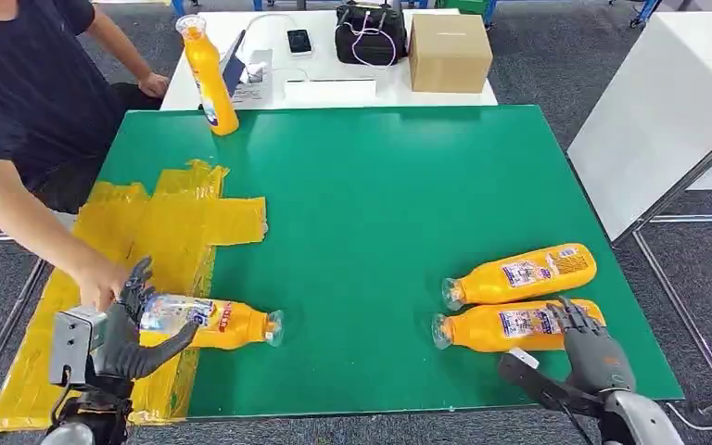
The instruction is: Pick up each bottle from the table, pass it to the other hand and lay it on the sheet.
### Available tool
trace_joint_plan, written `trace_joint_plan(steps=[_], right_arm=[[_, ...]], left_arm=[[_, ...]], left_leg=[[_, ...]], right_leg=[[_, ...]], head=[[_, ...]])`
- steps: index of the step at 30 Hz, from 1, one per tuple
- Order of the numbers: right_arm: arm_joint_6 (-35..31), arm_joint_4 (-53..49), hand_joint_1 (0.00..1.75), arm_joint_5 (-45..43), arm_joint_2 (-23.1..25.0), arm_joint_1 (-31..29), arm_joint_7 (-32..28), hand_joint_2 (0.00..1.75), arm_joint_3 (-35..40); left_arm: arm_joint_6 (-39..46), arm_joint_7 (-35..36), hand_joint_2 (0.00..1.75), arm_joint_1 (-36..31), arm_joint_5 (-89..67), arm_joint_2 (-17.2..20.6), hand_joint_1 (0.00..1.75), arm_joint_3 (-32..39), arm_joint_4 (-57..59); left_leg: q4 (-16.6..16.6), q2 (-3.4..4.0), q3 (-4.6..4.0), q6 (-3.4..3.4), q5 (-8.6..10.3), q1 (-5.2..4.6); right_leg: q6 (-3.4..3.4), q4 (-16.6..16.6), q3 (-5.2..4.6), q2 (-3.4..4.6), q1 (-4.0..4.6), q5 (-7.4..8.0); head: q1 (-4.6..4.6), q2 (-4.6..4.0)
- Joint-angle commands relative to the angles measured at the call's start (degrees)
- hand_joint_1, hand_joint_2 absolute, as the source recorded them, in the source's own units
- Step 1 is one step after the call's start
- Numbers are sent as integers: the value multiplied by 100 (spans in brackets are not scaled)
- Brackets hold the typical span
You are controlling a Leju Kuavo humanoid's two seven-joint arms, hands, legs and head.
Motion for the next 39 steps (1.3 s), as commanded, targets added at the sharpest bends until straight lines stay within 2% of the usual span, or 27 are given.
trace_joint_plan(steps=[1, 9, 15, 19, 24, 26, 27, 28, 29, 33, 35, 39], right_arm=[[-79, 694, 0, 63, -33, -579, 32, 175, 566], [-87, 926, 0, 88, -38, -653, 16, 175, 596], [109, 1340, 0, 270, -79, -1067, 132, 175, 881], [489, 1686, 0, 476, -429, -1270, 163, 175, 1233], [610, 1821, 0, 538, -635, -1243, 145, 175, 1388], [865, 1891, 0, 571, -870, -1227, 166, 175, 1610], [999, 1963, 9, 499, -1009, -1207, 127, 175, 1710], [1036, 2030, 138, 473, -1106, -1180, 103, 175, 1773], [1122, 2138, 175, 389, -1213, -1134, 58, 175, 1844], [1254, 2364, 175, -35, -1544, -883, -71, 175, 2172], [1205, 2361, 175, -117, -1584, -852, -36, 175, 2242], [1257, 2351, 175, -395, -1681, -839, 93, 175, 2601]], left_arm=[[1, 64, 175, -76, 3, 18, 0, -157, 139], [-5, -1, 175, -2, 31, 7, 0, -81, 201], [8, 170, 175, -164, 40, 30, 0, -171, 132], [13, 157, 175, -246, 115, 87, 0, -240, 189], [24, 159, 175, -292, 130, 116, 0, -263, 256], [38, 159, 175, -312, 148, 142, 0, -287, 294], [43, 158, 175, -350, 169, 163, 0, -310, 348], [42, 156, 175, -379, 182, 180, 0, -335, 384], [39, 154, 175, -413, 195, 200, 0, -379, 426], [79, 128, 175, -570, 282, 292, 0, -579, 614], [102, 124, 175, -585, 303, 307, 0, -608, 628], [139, 129, 175, -636, 350, 352, 0, -693, 658]], left_leg=[[-6, 12, 21, -5, -3, 4], [-5, 4, 14, -4, -1, 2], [-3, 11, 7, -4, -1, 4], [-5, 13, 22, -7, -2, 5], [-5, -2, 25, -4, -1, 6], [-3, -3, 20, -2, 1, 3], [-5, -2, 29, -5, 0, 6], [-5, -10, 26, -3, 2, 3], [-4, -14, 27, -2, 3, 2], [-11, -39, 42, -3, 8, 5], [-8, -40, 65, 4, -2, 9], [-19, -44, 83, 2, 4, 14]], right_leg=[[-3, -11, 21, 10, 4, 1], [-2, -9, 16, 3, 2, 0], [-2, -7, 9, 10, 4, 4], [-3, -12, 24, 9, 6, 3], [-2, -16, 32, -3, 6, 1], [-1, -11, 26, -3, 3, 1], [-2, -16, 36, -4, 6, 1], [-2, -14, 34, -11, 3, 0], [-1, -13, 32, -14, 2, -1], [-2, -27, 48, -40, 5, -1], [-1, -32, 24, -39, 9, -4], [-3, -53, 47, -44, 14, 0]], head=[[0, 0], [0, 0], [0, 0], [0, 0], [2, 0], [0, 0], [0, 0], [0, 0], [-2, 0], [0, 0], [4, 0], [0, 0]])
